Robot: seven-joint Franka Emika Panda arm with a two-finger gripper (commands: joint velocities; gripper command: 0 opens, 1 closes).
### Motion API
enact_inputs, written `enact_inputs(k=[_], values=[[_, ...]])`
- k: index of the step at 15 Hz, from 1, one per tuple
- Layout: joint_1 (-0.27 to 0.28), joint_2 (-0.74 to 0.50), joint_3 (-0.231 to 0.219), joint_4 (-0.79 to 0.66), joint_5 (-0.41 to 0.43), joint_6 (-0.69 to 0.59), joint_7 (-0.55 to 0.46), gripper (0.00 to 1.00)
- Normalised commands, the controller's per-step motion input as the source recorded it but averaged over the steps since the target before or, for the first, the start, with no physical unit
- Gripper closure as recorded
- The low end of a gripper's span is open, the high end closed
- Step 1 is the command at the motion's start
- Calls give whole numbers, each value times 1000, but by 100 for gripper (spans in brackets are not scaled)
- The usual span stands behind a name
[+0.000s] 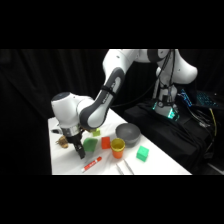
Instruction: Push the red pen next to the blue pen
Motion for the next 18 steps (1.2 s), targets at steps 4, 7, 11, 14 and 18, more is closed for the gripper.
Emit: enact_inputs(k=[4,7,11,14,18], values=[[0,181,33,177,-92,91,-84,0],[23,157,32,166,-100,85,-56,0],[59,94,26,150,-114,45,-14,0],[160,-8,21,90,-118,-3,111,0],[224,-41,10,36,-142,-30,202,0]])
